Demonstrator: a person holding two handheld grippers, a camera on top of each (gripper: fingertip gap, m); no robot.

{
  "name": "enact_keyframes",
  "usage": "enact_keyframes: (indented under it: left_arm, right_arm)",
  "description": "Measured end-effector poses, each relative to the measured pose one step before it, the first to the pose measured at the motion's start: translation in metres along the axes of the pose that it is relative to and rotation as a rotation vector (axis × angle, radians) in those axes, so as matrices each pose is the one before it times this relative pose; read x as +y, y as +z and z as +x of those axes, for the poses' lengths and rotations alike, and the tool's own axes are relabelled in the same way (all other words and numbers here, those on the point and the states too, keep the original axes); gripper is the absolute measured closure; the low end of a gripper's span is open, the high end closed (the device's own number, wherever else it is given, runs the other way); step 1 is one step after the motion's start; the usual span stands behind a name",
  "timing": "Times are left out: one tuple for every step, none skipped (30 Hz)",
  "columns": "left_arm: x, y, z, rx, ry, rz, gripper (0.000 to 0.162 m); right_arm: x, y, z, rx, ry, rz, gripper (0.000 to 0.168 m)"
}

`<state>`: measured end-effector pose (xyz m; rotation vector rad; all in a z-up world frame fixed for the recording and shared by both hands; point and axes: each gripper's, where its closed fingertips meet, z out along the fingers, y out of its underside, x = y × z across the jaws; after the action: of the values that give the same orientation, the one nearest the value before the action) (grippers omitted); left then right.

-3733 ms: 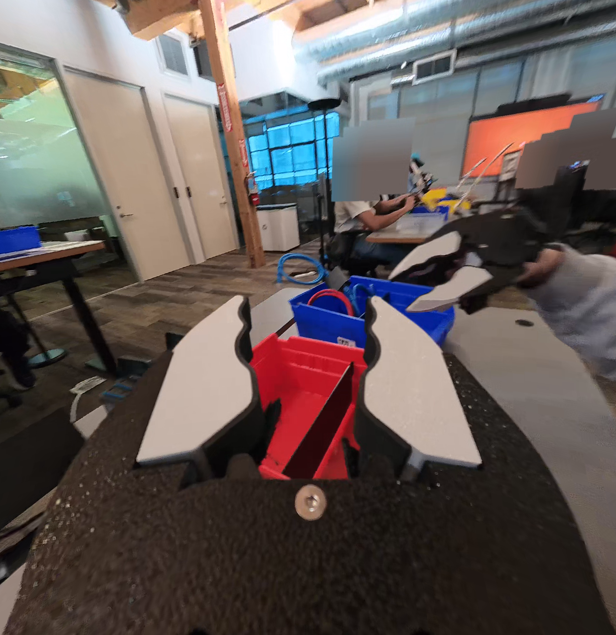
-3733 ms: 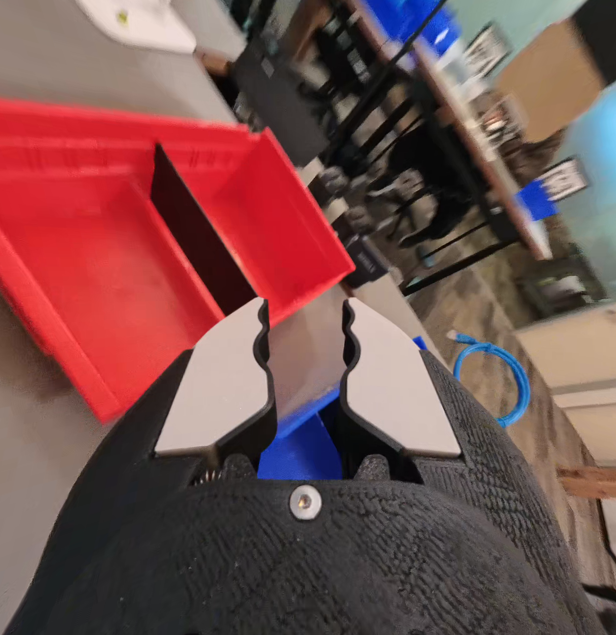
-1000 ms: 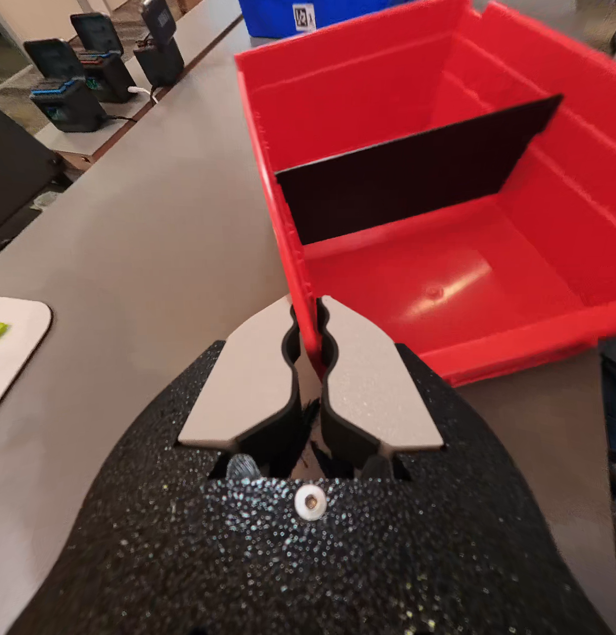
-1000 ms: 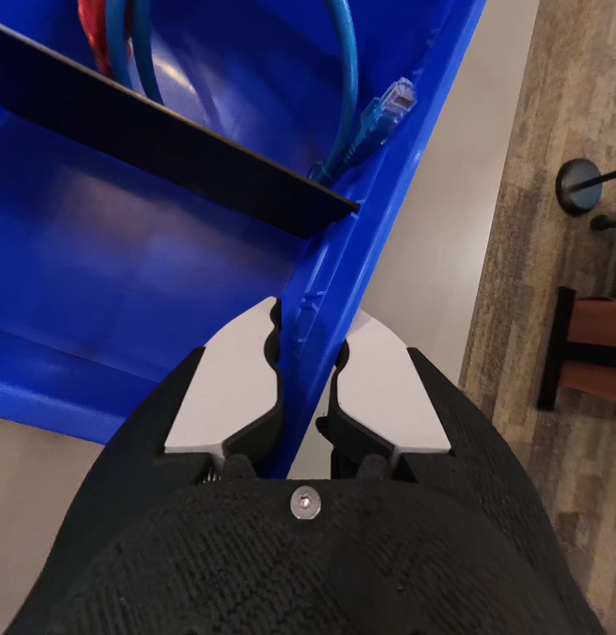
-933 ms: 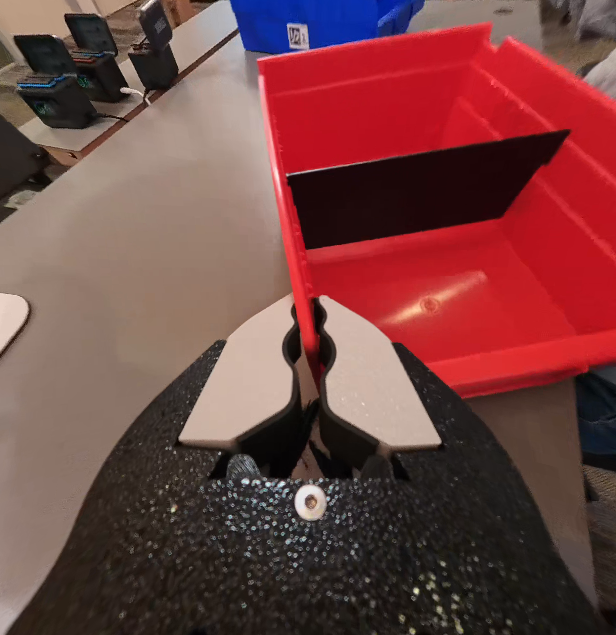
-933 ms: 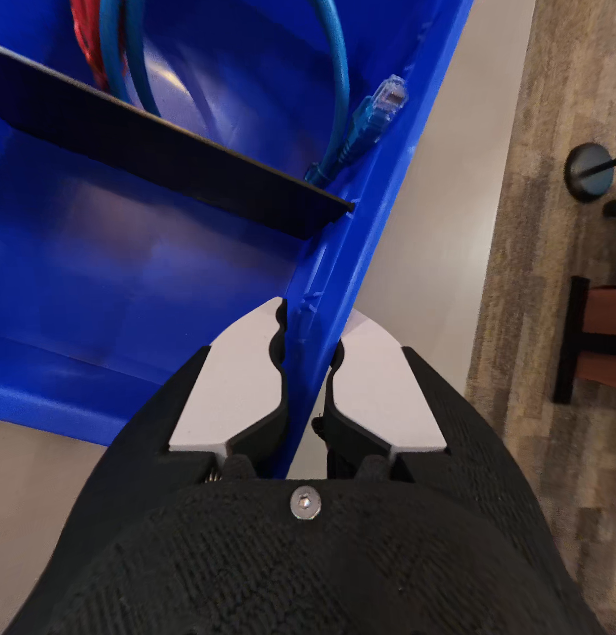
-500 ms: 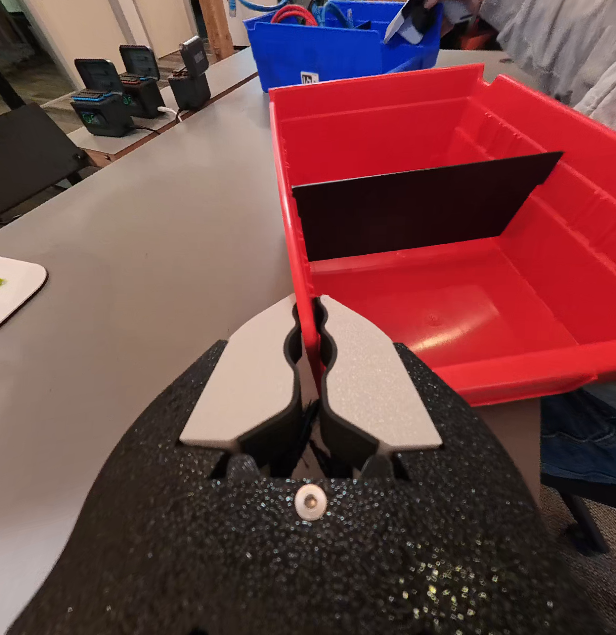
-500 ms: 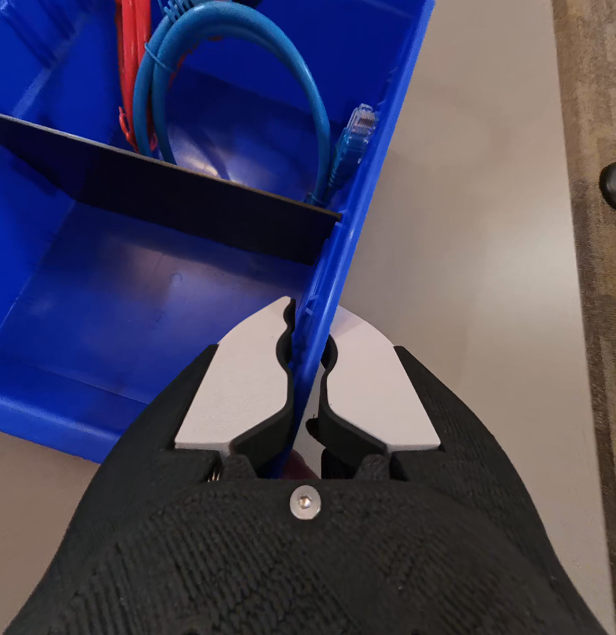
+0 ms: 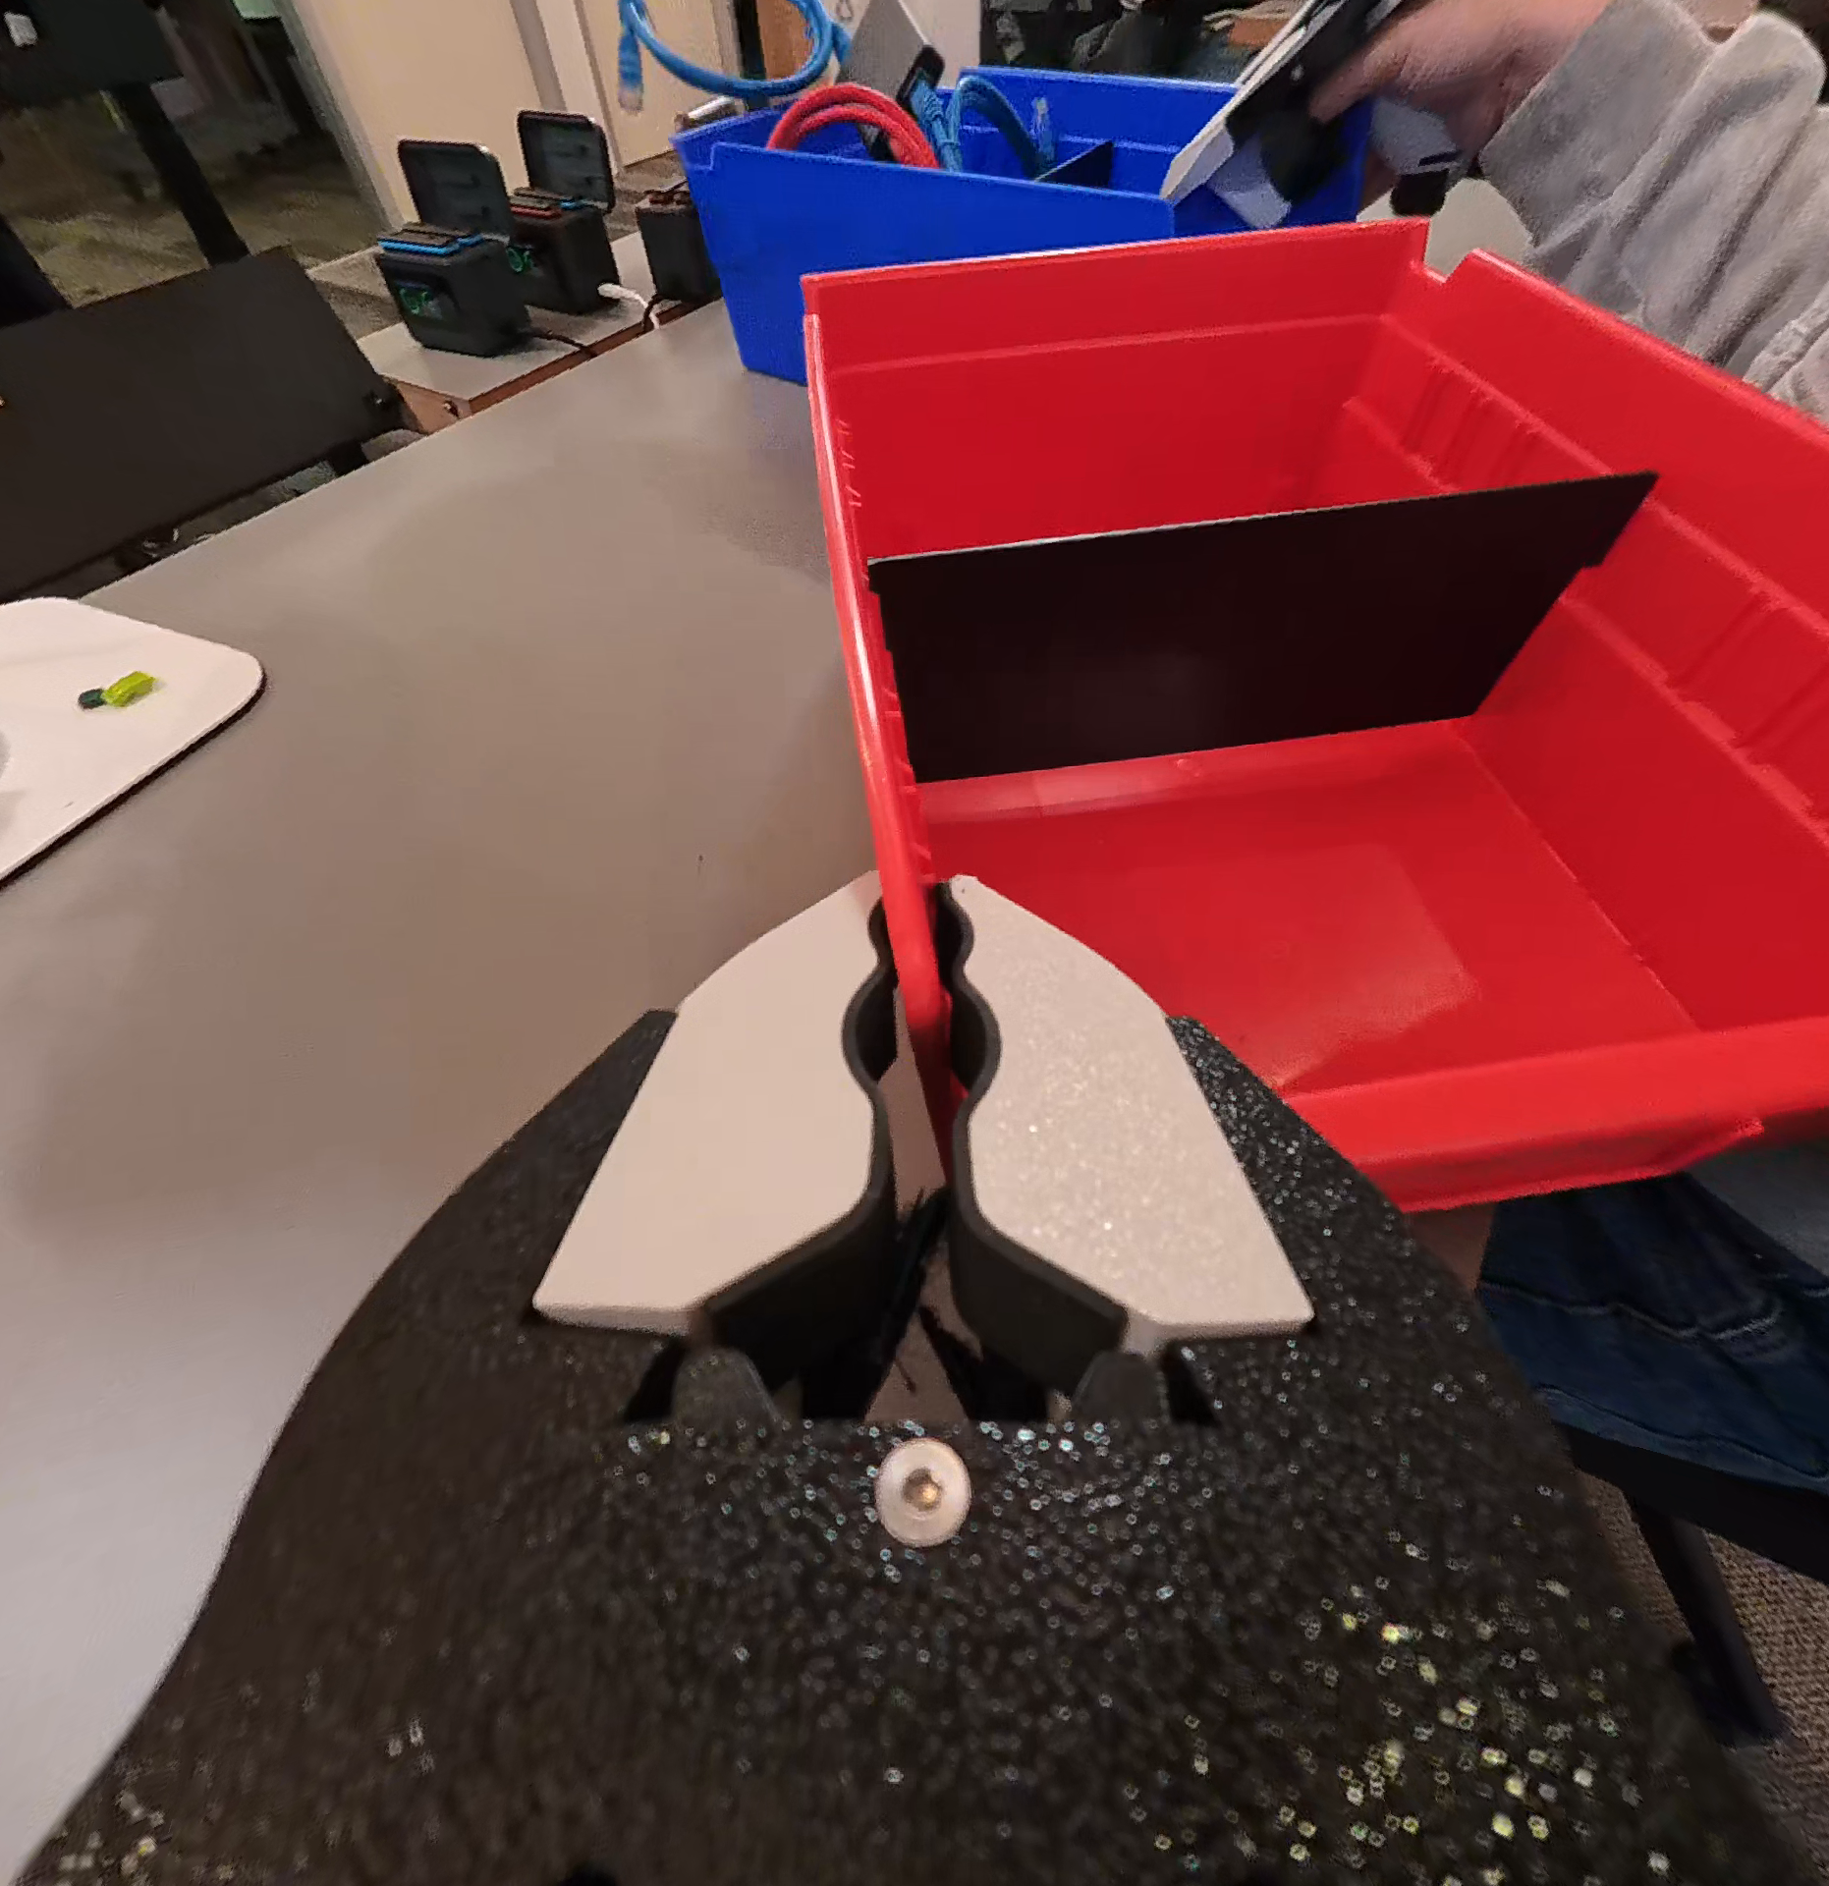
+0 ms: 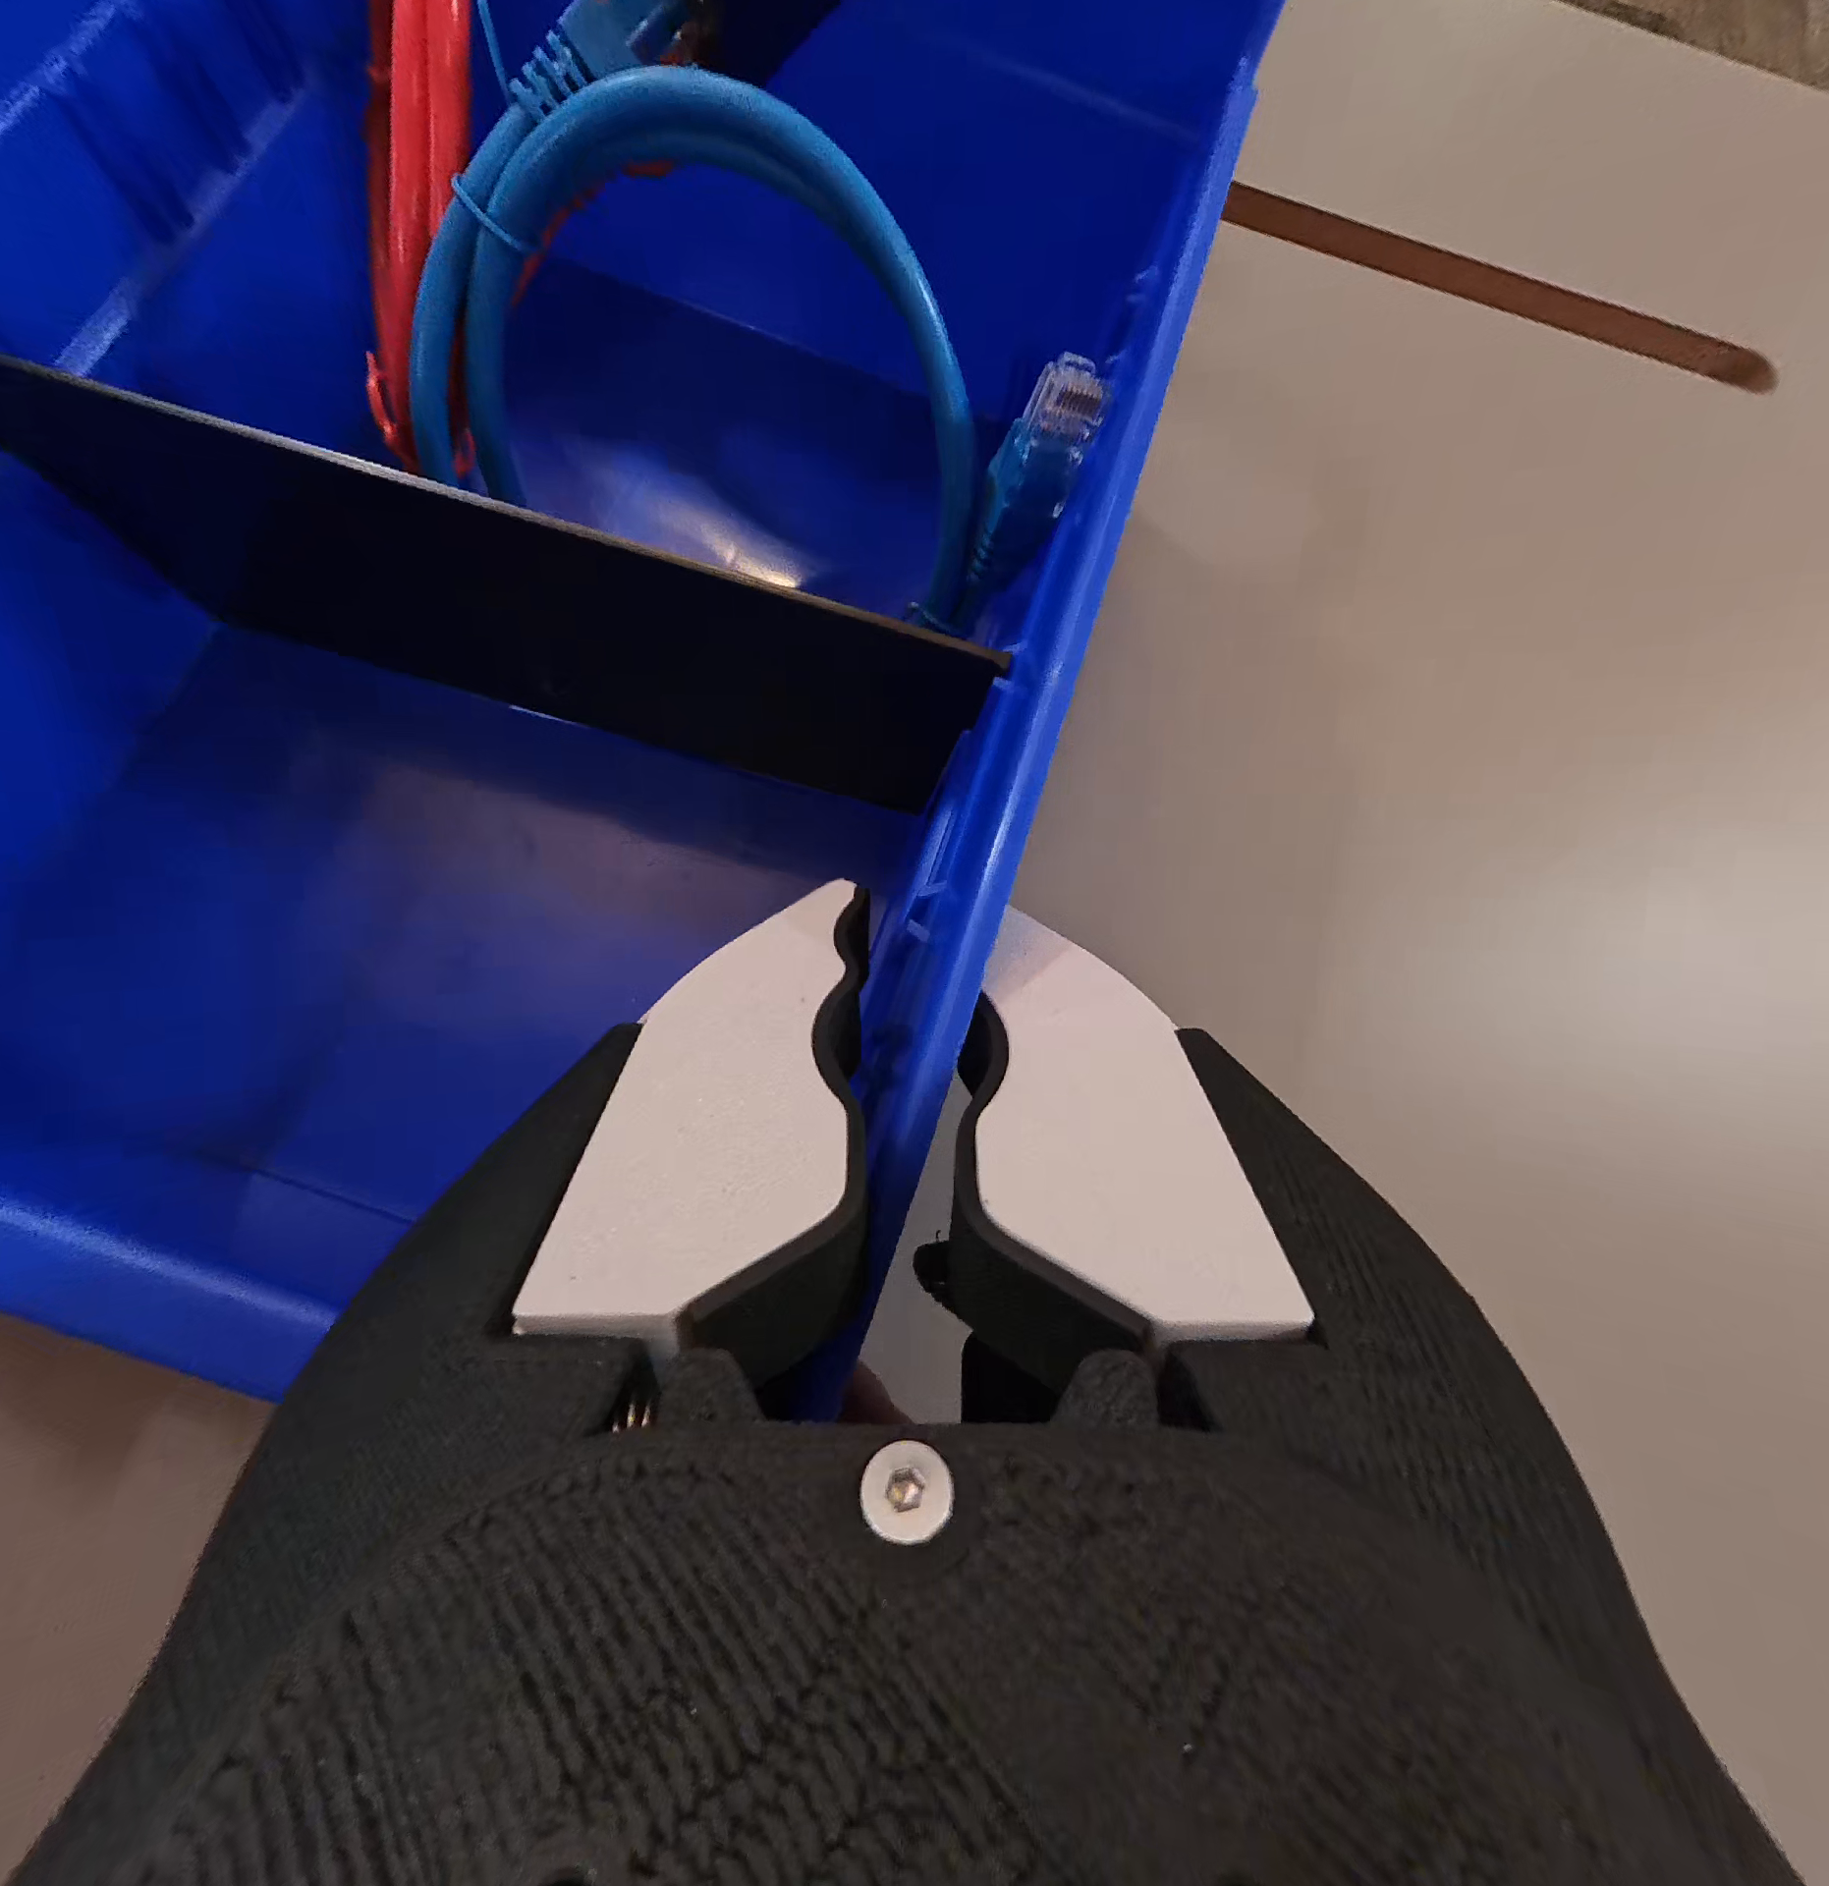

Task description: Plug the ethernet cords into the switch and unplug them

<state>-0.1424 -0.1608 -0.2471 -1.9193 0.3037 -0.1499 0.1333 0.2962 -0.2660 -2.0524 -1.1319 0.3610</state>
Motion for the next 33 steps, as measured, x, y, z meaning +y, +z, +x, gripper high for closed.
enact_keyframes:
  left_arm:
    - [0.00097,-0.00300,-0.00021,-0.0064,-0.0054,-0.0045,0.157]
    - [0.00116,-0.00305,-0.00010,-0.0071,-0.0036,-0.0073,0.157]
    - [0.00120,-0.00295,-0.00014,-0.0080,-0.0013,-0.0080,0.157]
    - [0.00120,-0.00296,0.00007,-0.0085,-0.0019,-0.0068,0.158]
    - [0.00106,-0.00270,0.00048,-0.0066,-0.0044,-0.0041,0.158]
    - [0.00119,-0.00254,0.00067,-0.0067,-0.0043,-0.0028,0.157]
    - [0.00088,-0.00234,0.00073,-0.0075,-0.0041,-0.0005,0.158]
    - [0.00081,-0.00198,0.00085,-0.0070,-0.0045,0.0008,0.158]
    - [0.00079,-0.00173,0.00078,-0.0073,-0.0043,0.0021,0.157]
    - [0.00053,-0.00146,0.00071,-0.0067,-0.0032,0.0035,0.157]
    - [0.00050,-0.00114,0.00067,-0.0066,-0.0032,0.0046,0.157]
    - [0.00028,-0.00085,0.00057,-0.0054,-0.0046,0.0057,0.157]
    - [0.00012,-0.00065,0.00053,-0.0049,-0.0053,0.0064,0.157]
    - [0.00012,-0.00051,0.00037,-0.0048,-0.0047,0.0069,0.157]
    - [0.00020,-0.00051,0.00042,-0.0043,-0.0052,0.0050,0.157]
    - [0.00042,-0.00113,0.00006,-0.0051,-0.0060,0.0042,0.158]
    - [0.00029,-0.00162,0.00031,-0.0026,-0.0066,0.0061,0.158]
    - [0.00070,-0.00143,0.00021,-0.0040,-0.0079,0.0055,0.158]
    - [0.00042,-0.00118,0.00024,-0.0049,-0.0061,0.0082,0.158]
    - [0.00028,-0.00119,0.00045,-0.0041,-0.0065,0.0084,0.158]
    - [0.00019,-0.00100,0.00059,-0.0036,-0.0044,0.0065,0.158]
    - [0.00029,-0.00088,0.00064,-0.0040,-0.0011,0.0031,0.158]
    - [0.00035,-0.00098,0.00068,-0.0045,0.0013,0.0008,0.157]
    - [0.00035,-0.00118,0.00056,-0.0040,0.0010,-0.0015,0.157]
    - [0.00056,-0.00116,0.00053,-0.0031,0.0012,-0.0036,0.157]
    - [0.00045,-0.00128,0.00039,-0.0025,0.0015,-0.0032,0.157]
    - [0.00040,-0.00119,0.00023,-0.0025,0.0008,-0.0030,0.157]
    - [0.00023,-0.00098,-0.00008,-0.0020,0.0001,-0.0020,0.157]
    - [0.00025,-0.00083,0.00004,-0.0009,-0.0009,-0.0006,0.157]
    - [0.00027,-0.00051,0.00000,-0.0016,-0.0005,0.0001,0.157]
    - [0.00002,-0.00035,0.00013,-0.0021,0.0007,0.0019,0.157]
    - [-0.00022,-0.00021,0.00028,-0.0020,0.0004,0.0037,0.157]
    - [-0.00068,-0.00019,0.00050,-0.0032,0.0019,0.0039,0.158]
  right_arm:
    - [-0.00302,0.00128,-0.00966,-0.0026,-0.0073,0.0062,0.155]
    - [-0.00272,0.00116,-0.00942,-0.0026,-0.0118,0.0024,0.154]
    - [-0.00229,0.00086,-0.00979,-0.0069,-0.0238,0.0012,0.150]
    - [-0.00206,0.00101,-0.01009,-0.0113,-0.0254,0.0037,0.146]
    - [-0.00207,0.00098,-0.00922,-0.0101,-0.0155,0.0041,0.144]
    - [-0.00229,0.00099,-0.00809,-0.0057,-0.0136,0.0063,0.142]
    - [-0.00224,0.00100,-0.00701,-0.0050,-0.0141,0.0055,0.140]
    - [-0.00248,0.00129,-0.00586,-0.0054,-0.0106,0.0068,0.139]
    - [-0.00260,0.00165,-0.00484,-0.0069,-0.0074,0.0083,0.138]
    - [-0.00240,0.00199,-0.00426,-0.0097,-0.0039,0.0068,0.138]
    - [-0.00235,0.00156,-0.00358,-0.0081,-0.0069,0.0049,0.138]
    - [-0.00214,0.00151,-0.00306,-0.0069,-0.0085,0.0034,0.138]
    - [-0.00196,0.00155,-0.00288,-0.0082,-0.0060,0.0039,0.138]
    - [-0.00220,0.00147,-0.00276,-0.0085,-0.0014,0.0061,0.139]
    - [-0.00199,0.00163,-0.00204,-0.0039,-0.0020,0.0056,0.140]
    - [-0.00186,0.00157,-0.00121,0.0003,-0.0023,0.0053,0.141]
    - [-0.00195,0.00141,-0.00175,-0.0073,0.0014,0.0051,0.140]
    - [-0.00178,0.00162,-0.00171,-0.0078,-0.0037,0.0053,0.140]
    - [-0.00144,0.00178,-0.00160,-0.0081,-0.0071,0.0078,0.138]
    - [-0.00091,0.00099,-0.00147,-0.0100,-0.0091,0.0082,0.136]
    - [-0.00037,0.00001,-0.00066,-0.0042,-0.0197,0.0061,0.132]
    - [-0.00173,-0.00163,0.00114,0.0123,-0.0323,0.0162,0.128]
    - [-0.00495,-0.00445,0.00306,0.0302,-0.0476,0.0331,0.126]
    - [-0.00472,-0.00561,0.00317,0.0319,-0.0583,0.0214,0.122]
    - [0.00033,-0.00365,0.00090,0.0131,-0.0516,-0.0167,0.116]
    - [-0.00040,-0.00304,0.00224,0.0258,-0.0473,-0.0071,0.113]
    - [-0.00474,-0.00461,0.00257,0.0359,-0.0570,0.0229,0.115]
    - [-0.00586,-0.00565,0.00173,0.0331,-0.0540,0.0273,0.119]
    - [-0.00594,-0.00555,0.00015,0.0202,-0.0427,0.0247,0.124]
    - [-0.00477,-0.00491,0.00109,0.0208,-0.0329,0.0154,0.130]
    - [-0.00446,-0.00451,0.00315,0.0294,-0.0249,0.0139,0.131]
    - [-0.00561,-0.00465,0.00258,0.0222,-0.0258,0.0239,0.134]
    - [-0.00673,-0.00478,0.00289,0.0241,-0.0278,0.0347,0.139]
